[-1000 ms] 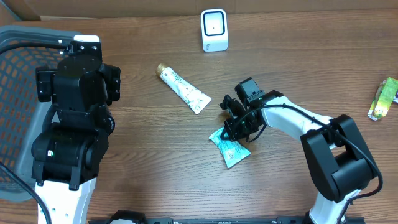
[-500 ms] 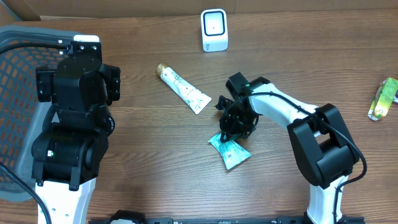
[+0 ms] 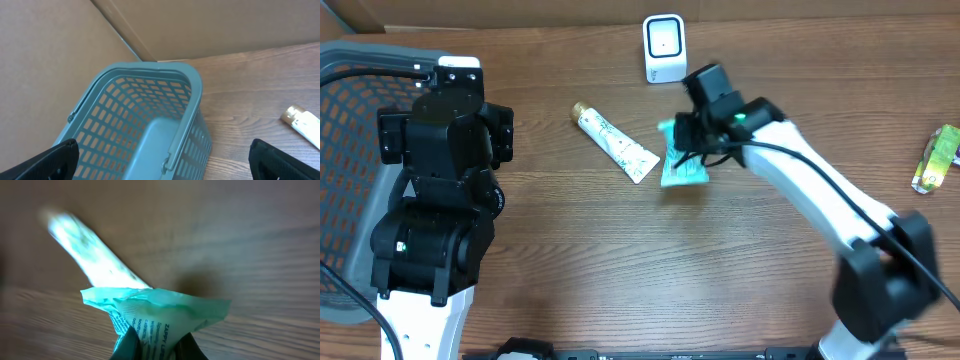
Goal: Scan the item barcode
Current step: 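Lift the wipes pack with the right gripper up to the scanner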
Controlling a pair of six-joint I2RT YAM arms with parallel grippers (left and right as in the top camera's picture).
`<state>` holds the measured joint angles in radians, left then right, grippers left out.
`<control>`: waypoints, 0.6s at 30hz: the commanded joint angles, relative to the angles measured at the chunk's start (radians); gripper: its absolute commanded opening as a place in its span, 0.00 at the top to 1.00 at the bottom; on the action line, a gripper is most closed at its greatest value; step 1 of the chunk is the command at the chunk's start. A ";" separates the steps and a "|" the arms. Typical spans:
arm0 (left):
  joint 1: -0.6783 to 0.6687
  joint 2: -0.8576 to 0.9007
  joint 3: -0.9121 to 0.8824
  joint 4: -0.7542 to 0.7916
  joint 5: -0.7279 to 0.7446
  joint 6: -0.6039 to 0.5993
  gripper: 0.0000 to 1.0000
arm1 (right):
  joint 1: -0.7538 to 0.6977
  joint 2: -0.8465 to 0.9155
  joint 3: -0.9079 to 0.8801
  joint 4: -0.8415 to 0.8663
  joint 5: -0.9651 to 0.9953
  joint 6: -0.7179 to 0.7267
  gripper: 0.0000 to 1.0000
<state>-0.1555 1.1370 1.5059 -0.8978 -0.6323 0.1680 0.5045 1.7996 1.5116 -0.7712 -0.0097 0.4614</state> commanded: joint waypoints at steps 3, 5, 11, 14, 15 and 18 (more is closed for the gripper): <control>0.000 0.002 0.002 0.004 0.002 0.008 0.01 | -0.001 -0.166 0.034 -0.017 0.129 0.097 0.96; 0.000 0.002 0.002 0.004 0.002 0.008 0.00 | -0.001 -0.188 0.034 -0.037 0.149 0.141 0.96; 0.000 0.002 0.002 0.004 0.002 0.008 0.00 | -0.001 -0.204 0.034 -0.087 0.167 0.227 0.96; 0.000 0.002 0.002 0.004 0.002 0.008 0.01 | -0.001 -0.204 0.034 -0.075 0.170 0.227 0.96; 0.000 0.002 0.002 0.004 0.002 0.008 0.01 | -0.001 -0.204 0.034 -0.059 0.188 0.222 0.96; 0.000 0.002 0.002 0.004 0.002 0.008 0.00 | 0.004 -0.202 0.024 0.054 0.331 0.137 0.96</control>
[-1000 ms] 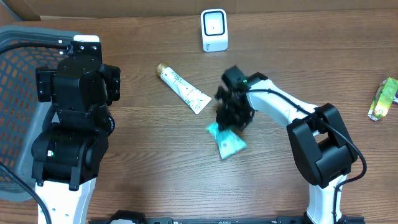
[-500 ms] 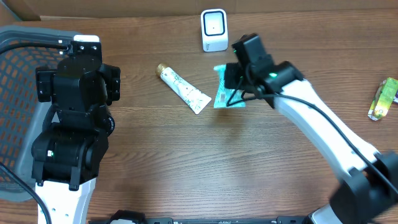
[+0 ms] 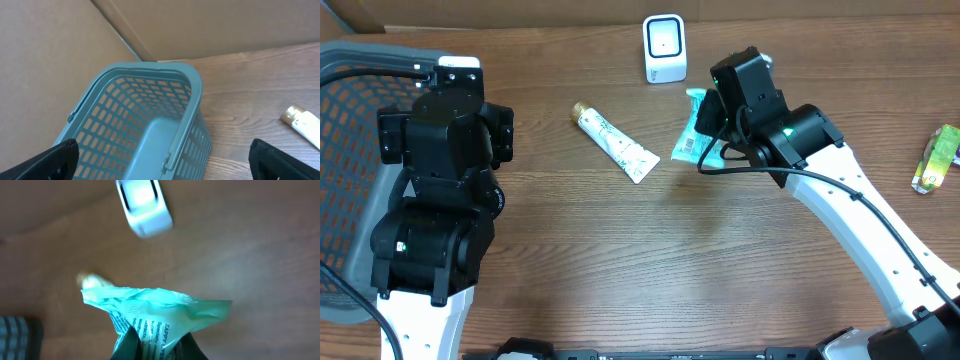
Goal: Scan the item barcode
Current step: 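Lift the wipes pack with the right gripper up to the scanner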
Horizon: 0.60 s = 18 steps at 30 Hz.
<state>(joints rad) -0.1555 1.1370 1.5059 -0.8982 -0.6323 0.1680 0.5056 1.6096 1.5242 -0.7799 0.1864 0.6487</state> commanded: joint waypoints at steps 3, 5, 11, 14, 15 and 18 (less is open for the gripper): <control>0.000 0.002 0.002 0.005 0.002 0.008 0.00 | 0.005 0.000 -0.029 0.304 0.217 -0.258 0.96; 0.000 0.002 0.002 0.005 0.002 0.008 0.00 | 0.005 0.023 -0.050 0.433 0.217 -0.362 0.96; 0.000 0.002 0.002 0.005 0.002 0.008 0.01 | -0.013 0.192 -0.068 0.802 0.224 -0.630 0.96; 0.000 0.002 0.002 0.005 0.002 0.008 0.01 | -0.015 0.309 -0.068 1.066 0.305 -0.825 0.96; 0.000 0.002 0.002 0.005 0.002 0.008 0.00 | -0.015 0.340 -0.068 1.149 0.332 -0.876 0.96; 0.000 0.002 0.002 0.005 0.002 0.008 0.00 | -0.015 0.432 -0.068 1.391 0.335 -1.018 0.96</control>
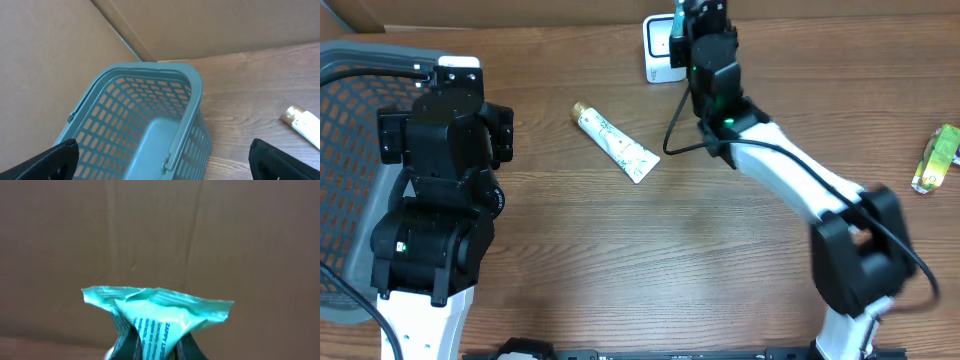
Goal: Scan the item barcode
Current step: 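Lift the wipes pack with the right gripper up to the scanner, then hold the wipes pack with the right gripper in front of the scanner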
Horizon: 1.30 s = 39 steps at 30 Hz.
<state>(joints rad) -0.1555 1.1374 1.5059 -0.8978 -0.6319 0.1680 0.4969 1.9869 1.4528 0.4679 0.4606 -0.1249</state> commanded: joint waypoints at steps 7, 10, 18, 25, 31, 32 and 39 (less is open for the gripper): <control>0.000 0.002 0.002 0.004 0.001 0.008 0.01 | -0.008 0.233 0.008 0.528 -0.056 -0.536 0.96; 0.000 0.002 0.002 0.004 0.001 0.008 0.00 | -0.008 0.296 0.027 0.567 -0.113 -0.655 0.96; 0.000 0.002 0.002 0.004 0.001 0.008 0.01 | -0.008 0.444 0.153 0.638 -0.161 -0.793 0.96; 0.000 0.002 0.002 0.004 0.001 0.008 0.01 | -0.010 0.512 0.294 0.618 -0.186 -0.740 0.96; 0.000 0.002 0.002 0.004 0.001 0.008 0.00 | -0.010 0.576 0.370 0.526 -0.200 -0.662 0.96; 0.000 0.002 0.002 0.004 0.001 0.008 0.00 | -0.010 0.582 0.372 0.528 -0.201 -0.660 0.96; 0.000 0.002 0.002 0.004 0.001 0.008 0.01 | -0.019 0.622 0.382 0.513 -0.204 -0.610 0.96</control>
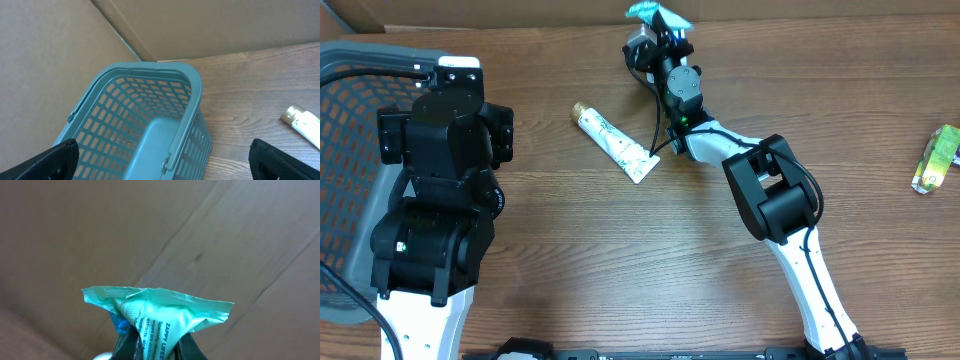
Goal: Scan the item barcode
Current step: 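Hold the wipes pack with the right gripper in front of the scanner, then carry the wipes pack with the right gripper to the right edge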
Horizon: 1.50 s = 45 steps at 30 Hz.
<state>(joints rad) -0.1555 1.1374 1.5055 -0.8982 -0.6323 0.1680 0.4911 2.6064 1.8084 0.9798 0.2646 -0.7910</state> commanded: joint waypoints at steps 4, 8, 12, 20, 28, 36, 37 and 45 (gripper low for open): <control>0.000 0.002 0.002 0.005 0.002 0.008 0.01 | -0.016 0.003 0.027 -0.022 -0.004 0.090 0.96; 0.000 0.002 0.002 0.005 0.002 0.008 0.00 | -0.009 0.003 0.026 -0.053 0.015 0.089 0.96; 0.000 0.002 0.002 0.005 0.002 0.008 0.01 | -0.002 0.003 0.026 -0.129 0.031 0.092 0.96; 0.000 0.002 0.002 0.005 0.002 0.008 0.00 | 0.031 -0.007 0.026 -0.264 0.034 0.166 0.96; 0.000 0.002 0.002 0.005 0.002 0.008 0.01 | 0.031 -0.161 0.026 -0.295 0.138 0.102 0.96; 0.000 0.002 0.002 0.005 0.002 0.008 0.00 | 0.016 -0.427 0.026 -0.590 0.355 0.111 0.96; 0.000 0.002 0.002 0.005 0.002 0.008 0.00 | 0.010 -0.456 0.026 -0.642 0.380 0.111 0.96; 0.000 0.002 0.002 0.005 0.002 0.008 0.00 | -0.177 -0.557 0.026 -1.118 0.529 0.130 0.96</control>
<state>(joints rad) -0.1555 1.1374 1.5055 -0.8982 -0.6323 0.1680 0.4343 2.0411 1.8347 -0.0380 0.7006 -0.6842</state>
